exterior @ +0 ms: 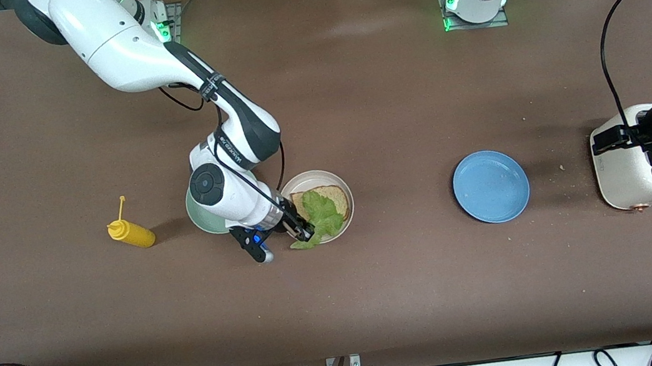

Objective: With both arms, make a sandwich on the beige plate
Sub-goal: 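Carry the lettuce with the right gripper over the bread slice, then lower the lettuce onto the bread and open the right gripper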

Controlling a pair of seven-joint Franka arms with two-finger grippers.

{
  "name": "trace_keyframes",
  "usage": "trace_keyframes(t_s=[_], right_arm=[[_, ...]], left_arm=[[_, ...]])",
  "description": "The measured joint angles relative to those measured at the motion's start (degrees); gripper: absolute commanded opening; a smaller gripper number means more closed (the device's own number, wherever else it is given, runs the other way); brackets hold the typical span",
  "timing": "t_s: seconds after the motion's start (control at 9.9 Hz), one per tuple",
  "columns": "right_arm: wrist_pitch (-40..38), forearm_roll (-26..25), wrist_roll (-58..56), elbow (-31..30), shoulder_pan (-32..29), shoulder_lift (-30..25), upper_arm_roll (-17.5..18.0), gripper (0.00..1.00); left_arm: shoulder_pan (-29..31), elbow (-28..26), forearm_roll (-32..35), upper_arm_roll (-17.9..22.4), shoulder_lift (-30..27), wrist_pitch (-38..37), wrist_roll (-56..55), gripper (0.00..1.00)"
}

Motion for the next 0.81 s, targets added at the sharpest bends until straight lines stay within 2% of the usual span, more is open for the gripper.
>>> trace_keyframes(t_s=[0.5,0.61,0.71,0.81], right_arm=[[-1.3,2.9,0.7,-1.2,0.0,0.6,0.1,0.08],[-1.4,2.9,0.7,-1.9,0.0,0.7,0.1,0.22],[-1.4,2.9,0.7,-2.8,0.0,0.7,0.1,0.27],[-1.4,2.9,0.7,-3.5,0.0,0.7,0.1,0.28]], left_arm=[[0.0,0.0,0.0,0.0,0.2,0.0,0.0,1.00],[0.0,0.0,0.0,0.0,0.2,0.0,0.0,1.00],[0.0,0.0,0.0,0.0,0.2,0.0,0.0,1.00],[0.0,0.0,0.0,0.0,0.3,0.0,0.0,1.00]])
